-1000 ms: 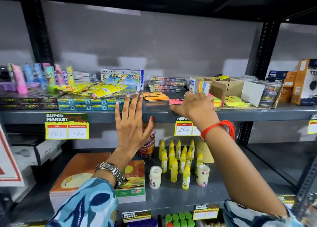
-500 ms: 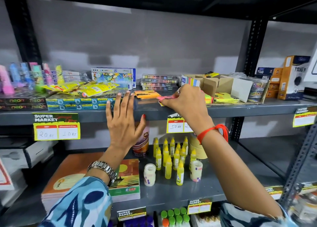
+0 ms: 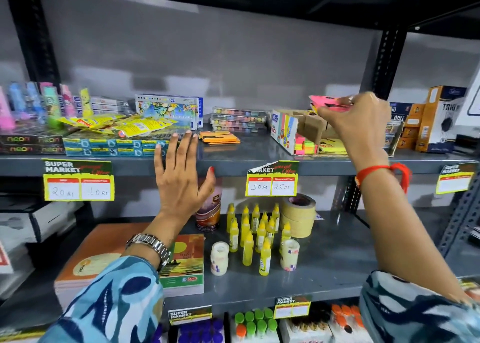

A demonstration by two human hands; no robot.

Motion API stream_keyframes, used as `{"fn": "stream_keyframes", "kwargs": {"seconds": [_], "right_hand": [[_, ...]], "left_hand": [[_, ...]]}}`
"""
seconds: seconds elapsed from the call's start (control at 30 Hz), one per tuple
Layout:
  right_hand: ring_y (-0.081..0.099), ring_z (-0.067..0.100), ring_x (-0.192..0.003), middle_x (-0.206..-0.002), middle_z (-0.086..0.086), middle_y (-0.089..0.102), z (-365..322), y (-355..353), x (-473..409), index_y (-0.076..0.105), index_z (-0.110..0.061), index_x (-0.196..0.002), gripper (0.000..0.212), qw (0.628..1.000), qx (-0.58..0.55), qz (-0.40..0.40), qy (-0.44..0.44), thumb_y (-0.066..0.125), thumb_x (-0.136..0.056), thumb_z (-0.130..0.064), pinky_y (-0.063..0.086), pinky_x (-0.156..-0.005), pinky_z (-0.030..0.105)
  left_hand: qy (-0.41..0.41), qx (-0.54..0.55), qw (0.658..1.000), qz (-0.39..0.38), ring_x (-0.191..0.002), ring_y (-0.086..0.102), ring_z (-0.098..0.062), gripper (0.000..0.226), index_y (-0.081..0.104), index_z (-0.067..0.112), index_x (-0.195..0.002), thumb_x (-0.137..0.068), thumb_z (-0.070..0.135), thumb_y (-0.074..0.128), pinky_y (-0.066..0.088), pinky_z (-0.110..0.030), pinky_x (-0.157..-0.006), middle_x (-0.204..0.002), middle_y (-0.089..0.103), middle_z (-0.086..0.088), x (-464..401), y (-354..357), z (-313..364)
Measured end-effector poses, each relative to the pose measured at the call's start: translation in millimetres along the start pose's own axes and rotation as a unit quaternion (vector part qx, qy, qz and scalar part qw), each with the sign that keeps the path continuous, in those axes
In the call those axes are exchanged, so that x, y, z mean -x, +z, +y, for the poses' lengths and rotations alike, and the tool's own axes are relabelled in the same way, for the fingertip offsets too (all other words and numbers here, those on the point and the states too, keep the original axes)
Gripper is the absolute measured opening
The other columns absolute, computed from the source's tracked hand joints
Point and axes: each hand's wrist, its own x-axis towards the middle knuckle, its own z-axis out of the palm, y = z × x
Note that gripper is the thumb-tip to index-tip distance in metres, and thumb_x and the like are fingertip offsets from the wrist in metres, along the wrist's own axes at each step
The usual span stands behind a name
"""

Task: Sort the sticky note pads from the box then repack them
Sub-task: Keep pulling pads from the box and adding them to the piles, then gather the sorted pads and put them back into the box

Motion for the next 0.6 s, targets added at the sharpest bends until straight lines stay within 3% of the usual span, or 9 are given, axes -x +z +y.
{"fn": "stream_keyframes", "kwargs": {"seconds": [0.13,0.23,0.33,0.4,0.5,0.6], "right_hand": [[0.061,0.040,-0.073,-0.070,0.025,0.068,34,10,8,0.072,0.001,-0.076,0.061,0.999,0.002,-0.036,0.014,0.069,-0.066,-0.059,0.047,-0.077,0.050],[0.063,0.041,-0.086,-0.086,0.023,0.073,47,21,19,0.074,-0.011,-0.093,0.041,0.999,0.006,-0.048,0.008,0.072,-0.072,-0.046,0.047,-0.082,0.050],[0.061,0.043,-0.093,-0.095,0.024,0.072,55,34,21,0.071,-0.007,-0.095,0.035,0.996,0.012,-0.087,0.033,0.071,-0.075,-0.035,0.046,-0.088,0.048],[0.059,0.042,-0.098,-0.100,0.026,0.069,59,41,15,0.068,-0.003,-0.097,0.036,0.990,0.032,-0.131,0.030,0.062,-0.083,-0.036,0.043,-0.092,0.047],[0.053,0.045,-0.105,-0.106,0.032,0.063,59,46,8,0.064,0.007,-0.097,0.060,0.981,0.051,-0.178,0.054,0.031,-0.097,-0.044,0.030,-0.099,0.046],[0.040,0.048,-0.117,-0.120,0.033,0.055,58,46,10,0.059,0.008,-0.107,0.070,0.976,0.069,-0.189,0.084,0.016,-0.099,-0.046,0.024,-0.104,0.049]], "left_hand": [[-0.010,0.001,1.000,0.005,-0.136,0.035,-0.030,0.066,0.041,0.003,-0.141,-0.090,0.044,0.036,0.016,-0.051,-0.114,-0.146,0.042,-0.013,0,2,1],[-0.012,0.004,1.000,0.009,-0.135,0.036,-0.030,0.066,0.041,0.002,-0.141,-0.089,0.044,0.037,0.015,-0.051,-0.113,-0.145,0.044,-0.013,0,2,1],[-0.011,0.003,1.000,0.012,-0.133,0.038,-0.032,0.066,0.042,0.001,-0.140,-0.089,0.044,0.036,0.015,-0.050,-0.113,-0.143,0.046,-0.014,0,2,1],[-0.011,0.001,1.000,0.010,-0.133,0.039,-0.032,0.066,0.042,0.001,-0.139,-0.089,0.044,0.036,0.015,-0.050,-0.113,-0.142,0.046,-0.014,0,2,1],[-0.011,0.001,1.000,0.007,-0.134,0.039,-0.032,0.066,0.043,0.001,-0.139,-0.089,0.043,0.036,0.017,-0.052,-0.112,-0.143,0.046,-0.014,0,2,1],[-0.009,0.000,1.000,0.012,-0.134,0.039,-0.032,0.065,0.043,0.002,-0.139,-0.089,0.043,0.037,0.017,-0.051,-0.112,-0.143,0.046,-0.014,0,2,2]]}}
